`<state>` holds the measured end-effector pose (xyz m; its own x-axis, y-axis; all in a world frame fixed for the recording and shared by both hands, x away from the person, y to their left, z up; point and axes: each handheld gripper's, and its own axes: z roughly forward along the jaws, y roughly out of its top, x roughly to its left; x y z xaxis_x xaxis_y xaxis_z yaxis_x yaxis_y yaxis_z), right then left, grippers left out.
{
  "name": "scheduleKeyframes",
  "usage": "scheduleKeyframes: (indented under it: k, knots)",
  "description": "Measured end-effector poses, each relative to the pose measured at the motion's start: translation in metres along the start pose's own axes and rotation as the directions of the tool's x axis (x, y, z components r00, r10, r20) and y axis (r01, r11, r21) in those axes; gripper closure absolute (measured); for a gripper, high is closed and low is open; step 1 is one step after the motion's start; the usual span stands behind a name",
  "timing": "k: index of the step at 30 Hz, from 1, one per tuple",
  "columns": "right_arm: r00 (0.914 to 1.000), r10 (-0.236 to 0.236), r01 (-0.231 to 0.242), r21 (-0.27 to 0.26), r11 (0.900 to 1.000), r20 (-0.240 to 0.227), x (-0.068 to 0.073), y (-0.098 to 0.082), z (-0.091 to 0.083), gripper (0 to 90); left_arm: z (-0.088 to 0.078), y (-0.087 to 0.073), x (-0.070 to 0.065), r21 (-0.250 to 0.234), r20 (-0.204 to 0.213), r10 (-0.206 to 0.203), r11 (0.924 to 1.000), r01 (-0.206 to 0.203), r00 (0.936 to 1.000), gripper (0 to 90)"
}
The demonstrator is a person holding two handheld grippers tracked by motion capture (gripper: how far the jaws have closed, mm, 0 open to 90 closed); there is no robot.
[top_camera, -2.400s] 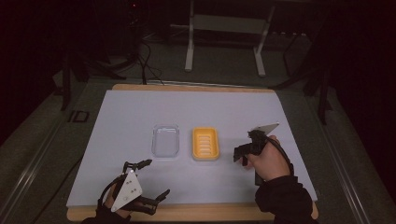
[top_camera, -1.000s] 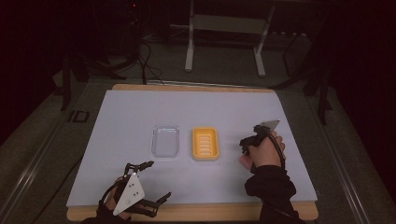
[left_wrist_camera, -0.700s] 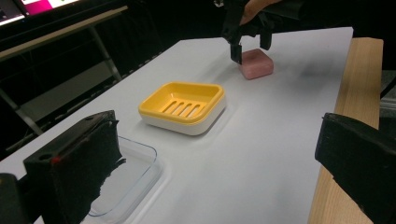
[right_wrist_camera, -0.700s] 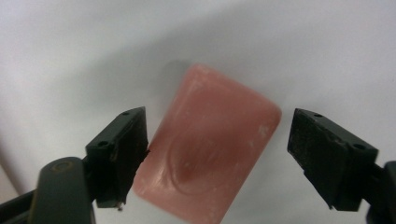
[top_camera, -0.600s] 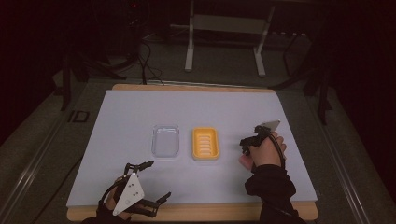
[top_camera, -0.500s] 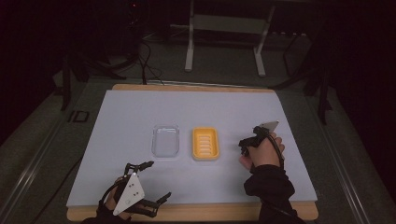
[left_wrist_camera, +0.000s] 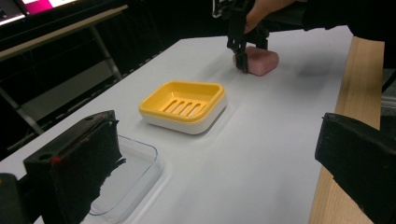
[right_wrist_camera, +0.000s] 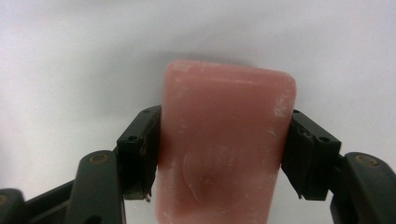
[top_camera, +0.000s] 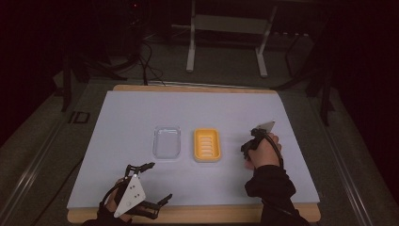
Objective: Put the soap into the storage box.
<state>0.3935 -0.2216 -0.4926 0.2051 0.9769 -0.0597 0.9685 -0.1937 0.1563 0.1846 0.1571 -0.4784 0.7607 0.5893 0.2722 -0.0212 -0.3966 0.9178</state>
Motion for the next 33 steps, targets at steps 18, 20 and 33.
scheduleKeyframes:
  k: [18, 20, 33]
  knots:
    - [0.9955, -0.088, 0.087, -0.027, 0.996, -0.035, 0.011, 0.014, -0.050, 37.1, 0.000, 0.000, 0.000, 0.001, -0.003, 0.001, 1.0000, -0.001, 1.0000, 0.7]
    - [0.9947, -0.096, 0.095, -0.019, 0.995, -0.038, 0.012, 0.015, -0.055, 37.1, 0.001, 0.000, 0.000, 0.002, -0.003, 0.001, 1.0000, -0.001, 1.0000, 0.7]
    - [0.9851, -0.156, 0.151, -0.061, 0.987, -0.073, 0.038, 0.022, -0.091, 37.1, 0.001, 0.000, 0.000, 0.005, -0.003, 0.006, 1.0000, -0.006, 1.0000, 0.7]
